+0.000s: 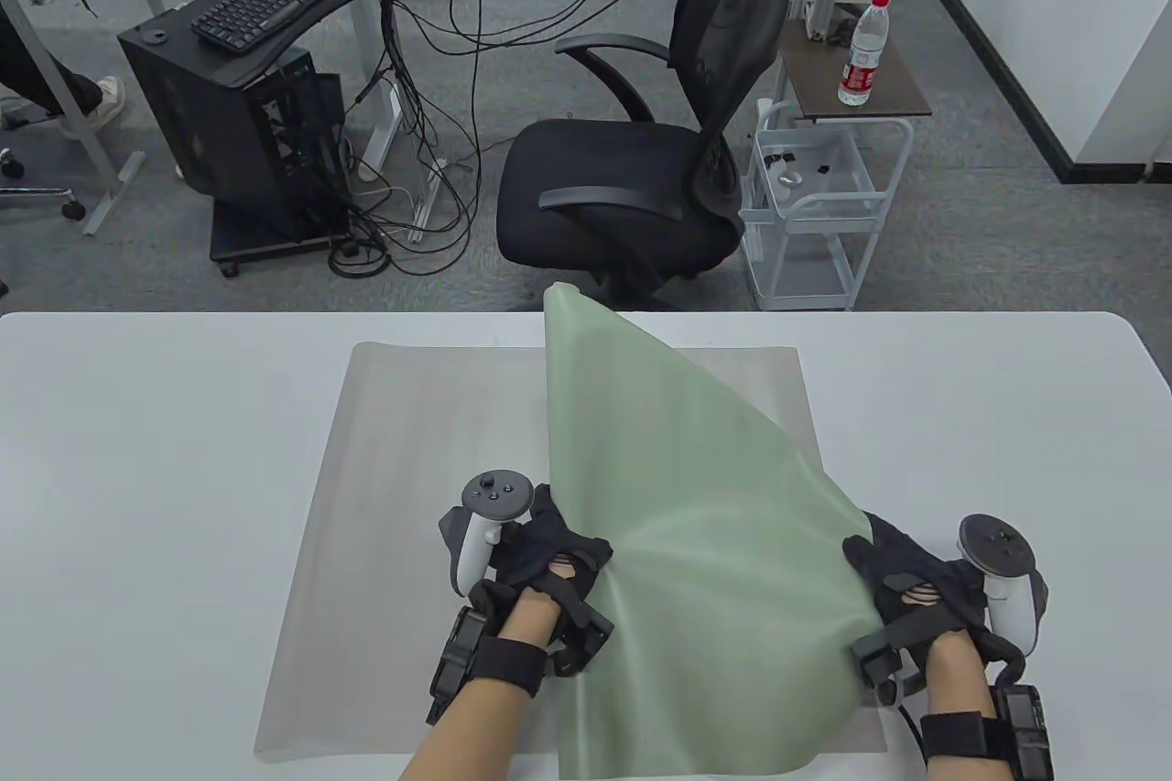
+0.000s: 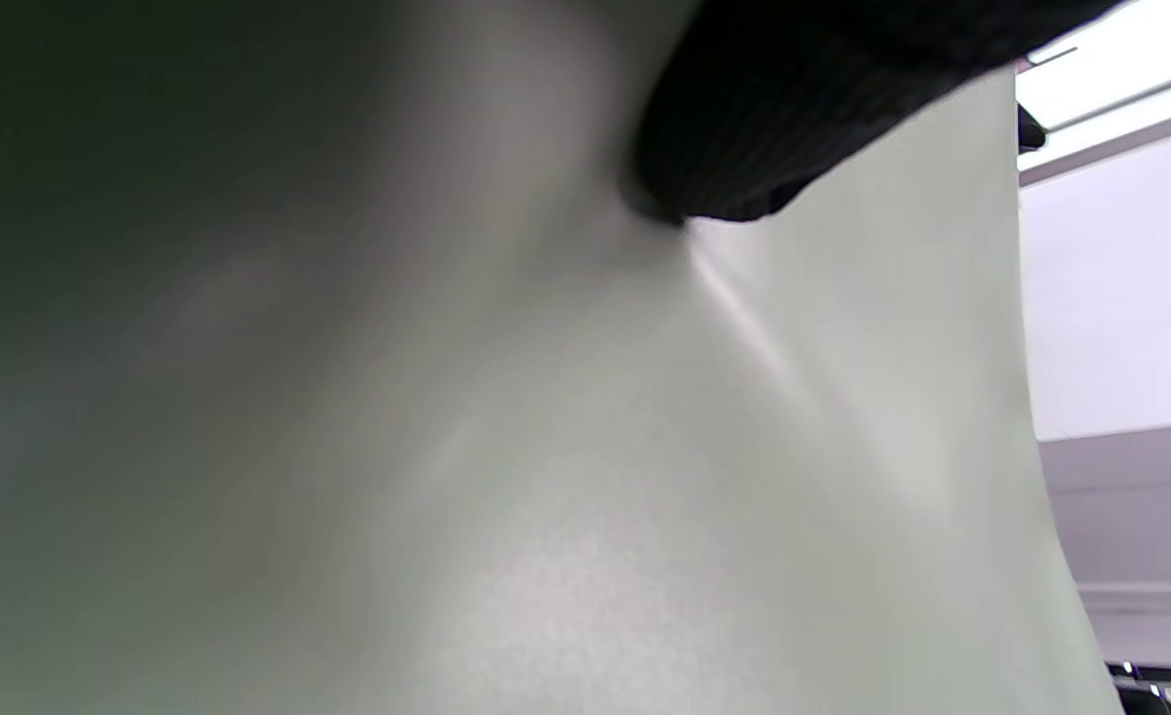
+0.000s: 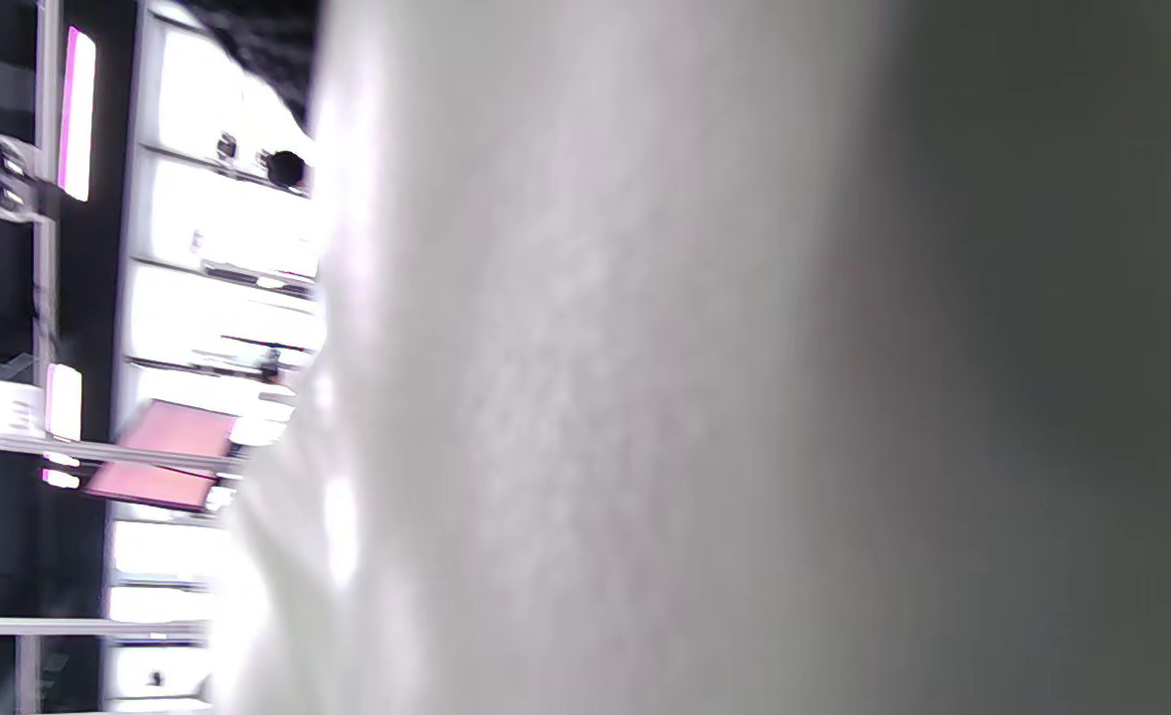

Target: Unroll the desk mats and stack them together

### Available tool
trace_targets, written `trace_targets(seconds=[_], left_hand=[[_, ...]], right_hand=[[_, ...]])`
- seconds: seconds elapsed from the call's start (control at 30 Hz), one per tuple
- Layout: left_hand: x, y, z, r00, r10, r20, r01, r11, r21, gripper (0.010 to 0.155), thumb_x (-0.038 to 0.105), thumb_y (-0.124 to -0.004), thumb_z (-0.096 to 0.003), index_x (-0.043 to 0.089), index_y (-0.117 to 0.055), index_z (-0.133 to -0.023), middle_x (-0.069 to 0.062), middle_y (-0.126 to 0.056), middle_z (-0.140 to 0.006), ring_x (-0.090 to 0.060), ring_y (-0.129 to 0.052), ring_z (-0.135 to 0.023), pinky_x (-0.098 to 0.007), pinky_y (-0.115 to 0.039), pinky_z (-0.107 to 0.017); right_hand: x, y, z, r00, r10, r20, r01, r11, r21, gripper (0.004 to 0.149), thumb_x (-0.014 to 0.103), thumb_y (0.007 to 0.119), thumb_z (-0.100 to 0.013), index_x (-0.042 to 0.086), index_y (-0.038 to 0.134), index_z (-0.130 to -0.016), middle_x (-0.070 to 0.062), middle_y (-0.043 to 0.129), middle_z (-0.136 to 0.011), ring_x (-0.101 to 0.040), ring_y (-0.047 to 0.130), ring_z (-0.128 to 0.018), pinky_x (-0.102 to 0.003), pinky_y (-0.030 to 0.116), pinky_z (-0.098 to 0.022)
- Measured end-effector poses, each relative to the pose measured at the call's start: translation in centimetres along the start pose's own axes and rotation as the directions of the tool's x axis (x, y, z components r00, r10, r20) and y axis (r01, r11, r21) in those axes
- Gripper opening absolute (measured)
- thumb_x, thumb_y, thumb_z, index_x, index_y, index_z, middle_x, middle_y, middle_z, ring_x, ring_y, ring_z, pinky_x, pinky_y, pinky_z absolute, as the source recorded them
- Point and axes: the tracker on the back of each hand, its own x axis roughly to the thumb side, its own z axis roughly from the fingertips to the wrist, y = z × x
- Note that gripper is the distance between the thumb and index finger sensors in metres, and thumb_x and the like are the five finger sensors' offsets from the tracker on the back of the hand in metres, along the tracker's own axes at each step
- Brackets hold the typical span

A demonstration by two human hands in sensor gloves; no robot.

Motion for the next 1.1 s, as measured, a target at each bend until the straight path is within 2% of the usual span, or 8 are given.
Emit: trace_targets(seconds=[0.07, 0.13, 0.3, 0.37, 0.47, 0.57, 0.67, 1.1], left_hand=[[-0.7, 0.1, -0.6, 0.999, 0.029, -0.04, -0.028, 1.0, 0.008, 0.094, 0.03, -0.087, -0.0476, 0.019, -0.008, -0.097, -0.006, -0.06, -0.099, -0.021, -0.099, -0.066, -0.038, -0.089, -0.055], [-0.8, 0.4, -0.7, 0.998, 0.054, -0.036, -0.053, 0.999, 0.009, 0.094, 0.03, -0.087, -0.0477, 0.019, -0.008, -0.097, -0.006, -0.06, -0.099, -0.021, -0.099, -0.065, -0.037, -0.089, -0.054], [-0.7, 0.5, -0.9, 0.998, 0.019, -0.055, -0.018, 1.0, 0.021, 0.093, 0.03, -0.087, -0.0477, 0.019, -0.009, -0.097, -0.005, -0.06, -0.099, -0.02, -0.099, -0.065, -0.035, -0.089, -0.053], [-0.5, 0.4, -0.9, 0.998, -0.009, -0.058, 0.01, 1.0, 0.027, 0.094, 0.03, -0.087, -0.0476, 0.019, -0.009, -0.097, -0.005, -0.06, -0.099, -0.021, -0.099, -0.064, -0.035, -0.089, -0.053], [0.2, 0.1, -0.9, 0.994, -0.082, -0.073, 0.085, 0.996, 0.035, 0.095, 0.031, -0.087, -0.0476, 0.019, -0.008, -0.097, -0.005, -0.059, -0.099, -0.019, -0.098, -0.064, -0.035, -0.089, -0.052], [0.9, -0.1, -1.0, 0.983, -0.159, -0.092, 0.163, 0.986, 0.043, 0.096, 0.032, -0.088, -0.0473, 0.018, -0.007, -0.097, -0.006, -0.058, -0.099, -0.018, -0.099, -0.063, -0.035, -0.089, -0.052], [1.7, -0.2, -1.1, 0.962, -0.249, -0.11, 0.256, 0.965, 0.057, 0.096, 0.032, -0.088, -0.0471, 0.017, -0.006, -0.096, -0.006, -0.058, -0.099, -0.018, -0.099, -0.062, -0.035, -0.09, -0.052], [2.2, -0.7, -1.2, 0.905, -0.415, -0.093, 0.422, 0.904, 0.065, 0.097, 0.034, -0.088, -0.0471, 0.019, -0.006, -0.097, -0.004, -0.057, -0.1, -0.016, -0.095, -0.062, -0.032, -0.088, -0.053]], right_hand=[[-0.1, -0.6, 0.2, 0.997, -0.076, -0.019, 0.078, 0.991, 0.113, 0.072, 0.042, 0.076, -0.052, 0.014, 0.036, -0.105, -0.009, 0.086, -0.09, -0.025, 0.11, -0.046, -0.036, 0.094, -0.026], [0.0, -1.3, 0.8, 0.999, 0.035, -0.037, -0.027, 0.978, 0.206, 0.074, 0.043, 0.075, -0.054, 0.03, 0.026, -0.108, -0.013, 0.073, -0.103, -0.033, 0.103, -0.063, -0.042, 0.091, -0.037], [0.2, -2.1, 2.2, 0.996, 0.052, -0.069, -0.025, 0.94, 0.34, 0.052, 0.043, 0.081, -0.05, 0.026, 0.077, -0.099, -0.022, 0.077, -0.1, -0.037, 0.106, -0.06, -0.042, 0.094, -0.032], [0.0, -2.3, 2.5, 0.981, 0.151, -0.123, -0.105, 0.943, 0.317, 0.05, 0.044, 0.084, -0.048, 0.026, 0.085, -0.094, -0.023, 0.09, -0.09, -0.03, 0.115, -0.037, -0.034, 0.097, -0.018], [-0.5, -1.9, 2.1, 0.938, 0.277, -0.208, -0.214, 0.936, 0.281, 0.049, 0.044, 0.086, -0.046, 0.026, 0.088, -0.092, -0.022, 0.093, -0.087, -0.029, 0.113, -0.03, -0.034, 0.094, -0.016], [-0.8, -1.1, 1.5, 0.926, 0.306, -0.219, -0.239, 0.928, 0.285, 0.05, 0.042, 0.084, -0.047, 0.024, 0.086, -0.094, -0.022, 0.079, -0.098, -0.041, 0.096, -0.067, -0.048, 0.085, -0.039], [-1.1, -0.4, 0.7, 0.943, 0.27, -0.195, -0.202, 0.93, 0.307, 0.052, 0.043, 0.077, -0.051, 0.025, 0.075, -0.099, -0.022, 0.062, -0.106, -0.041, 0.084, -0.082, -0.05, 0.078, -0.051], [-0.5, 0.9, -4.4, 0.987, -0.118, -0.105, 0.137, 0.97, 0.2, 0.056, 0.045, 0.07, -0.055, 0.024, 0.059, -0.106, -0.019, 0.031, -0.115, -0.051, 0.05, -0.099, -0.061, 0.053, -0.069]])
